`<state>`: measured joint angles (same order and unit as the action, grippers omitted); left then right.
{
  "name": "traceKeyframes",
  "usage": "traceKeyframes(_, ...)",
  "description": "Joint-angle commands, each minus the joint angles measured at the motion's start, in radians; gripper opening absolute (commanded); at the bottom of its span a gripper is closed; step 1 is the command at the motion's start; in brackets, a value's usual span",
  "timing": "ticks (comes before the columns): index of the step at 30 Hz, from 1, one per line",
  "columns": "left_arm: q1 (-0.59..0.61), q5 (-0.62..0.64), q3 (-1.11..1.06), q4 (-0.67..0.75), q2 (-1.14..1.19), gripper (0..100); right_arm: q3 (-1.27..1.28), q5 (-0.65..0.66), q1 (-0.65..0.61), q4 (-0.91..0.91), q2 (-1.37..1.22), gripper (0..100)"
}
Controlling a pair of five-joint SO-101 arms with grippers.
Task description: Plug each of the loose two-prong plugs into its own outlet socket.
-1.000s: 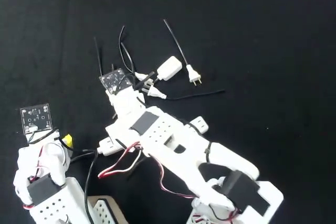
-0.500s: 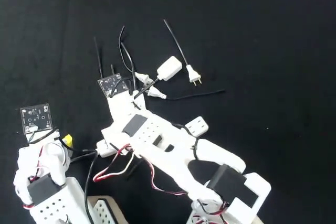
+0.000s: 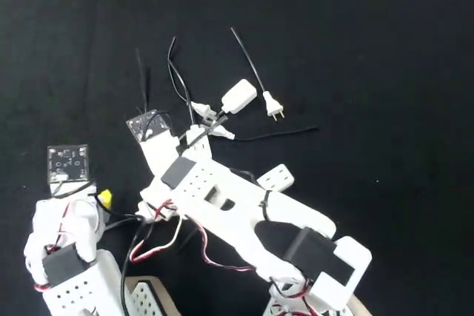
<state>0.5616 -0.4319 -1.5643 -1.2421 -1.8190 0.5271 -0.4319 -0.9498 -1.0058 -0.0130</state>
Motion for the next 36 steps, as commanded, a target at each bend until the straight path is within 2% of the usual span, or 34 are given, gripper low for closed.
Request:
traceKeyframes(1, -0.091, -0.018, 0.036, 0.008, -0.006, 28, -0.067, 0.015, -0.006, -0.092, 0.084, 25.7)
traceKeyframes(5, -0.137, -0.083, 0.053, -0.018, -0.005, 28, -0.056, 0.071, 0.035, -0.192, 0.295, 25.8)
traceKeyframes(9, -0.137, -0.087, 0.102, -0.083, -0.005, 28, -0.001, 0.147, 0.072, -0.273, 0.559, 25.8)
traceKeyframes(14, -0.165, -0.091, 0.116, -0.089, -0.005, 28, 0.028, 0.25, 0.089, -0.428, 0.851, 25.8)
traceKeyframes(16, -0.225, -0.126, 0.108, -0.089, -0.005, 28, 0.002, 0.311, 0.157, -0.505, 0.954, 25.8)
traceKeyframes(19, -0.36, -0.132, 0.054, -0.014, -0.003, 28, -0.074, 0.445, 0.35, -0.603, 1.067, 25.8)
traceKeyframes(22, -0.484, -0.129, 0.027, -0.011, 0.008, 32, -0.16, 0.522, 0.523, -0.68, 1.072, 25.8)
traceKeyframes(26, -0.576, -0.18, 0.056, -0.025, 0.12, 34, -0.199, 0.583, 0.655, -0.718, 0.963, 25.8)
traceKeyframes(32, -0.621, -0.259, 0.171, 0.107, 0.437, 34, -0.222, 0.585, 0.712, -0.68, 0.842, 25.6)
traceKeyframes(36, -0.621, -0.265, 0.259, 0.256, 0.703, 34, -0.228, 0.583, 0.707, -0.667, 0.855, 25.6)
